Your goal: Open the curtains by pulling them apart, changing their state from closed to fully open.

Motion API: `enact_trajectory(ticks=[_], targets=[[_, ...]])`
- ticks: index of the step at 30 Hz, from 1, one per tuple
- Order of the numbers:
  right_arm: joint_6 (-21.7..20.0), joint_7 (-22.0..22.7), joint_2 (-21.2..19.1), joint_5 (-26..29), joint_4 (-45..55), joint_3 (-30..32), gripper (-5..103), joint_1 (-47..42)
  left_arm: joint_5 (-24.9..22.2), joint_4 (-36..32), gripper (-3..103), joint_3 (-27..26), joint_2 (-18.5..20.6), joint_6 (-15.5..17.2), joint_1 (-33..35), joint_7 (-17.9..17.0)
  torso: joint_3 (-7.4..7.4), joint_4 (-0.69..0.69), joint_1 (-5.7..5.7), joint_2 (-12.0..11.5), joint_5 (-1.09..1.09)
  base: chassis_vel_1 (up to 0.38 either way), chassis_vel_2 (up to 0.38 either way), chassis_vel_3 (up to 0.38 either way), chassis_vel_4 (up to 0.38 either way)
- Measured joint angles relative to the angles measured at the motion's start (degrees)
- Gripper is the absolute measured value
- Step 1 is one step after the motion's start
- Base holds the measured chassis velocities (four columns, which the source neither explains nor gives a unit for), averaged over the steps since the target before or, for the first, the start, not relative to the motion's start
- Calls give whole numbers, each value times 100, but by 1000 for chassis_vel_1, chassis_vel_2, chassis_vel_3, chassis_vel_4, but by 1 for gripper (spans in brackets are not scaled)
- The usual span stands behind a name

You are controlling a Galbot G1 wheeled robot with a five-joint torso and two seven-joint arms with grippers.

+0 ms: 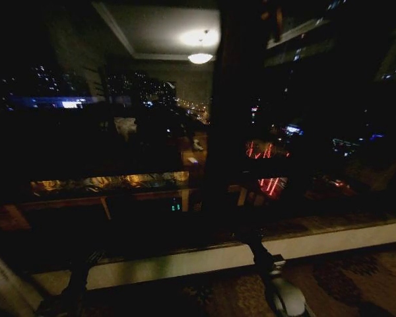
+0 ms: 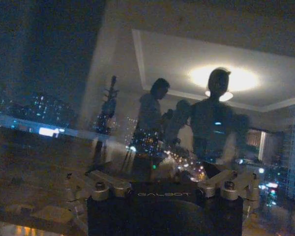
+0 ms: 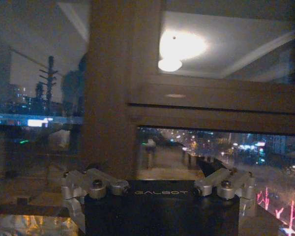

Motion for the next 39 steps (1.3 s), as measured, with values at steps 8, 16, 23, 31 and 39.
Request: enact_trajectory(ticks=[8,16,23,31,39], targets=[[0,0,0,0,0,0,100,0,0,0,100,-1,0,0,0,0,0,0,0,0,0,-350,-352,356,358],[0,0,0,0,0,0,100,0,0,0,100,-1,0,0,0,-1,0,0,1,1,1,-349,-350,349,353],[0,0,0,0,0,0,100,0,1,0,100,-1,0,0,0,-2,0,0,0,1,-1,-354,-349,356,357],[0,0,0,0,0,0,100,0,0,0,100,-1,0,0,0,-1,0,1,0,1,0,-357,-352,353,358],[0,0,0,0,0,0,100,0,1,0,100,-1,0,0,0,-2,0,0,0,0,0,-355,-352,353,354]])
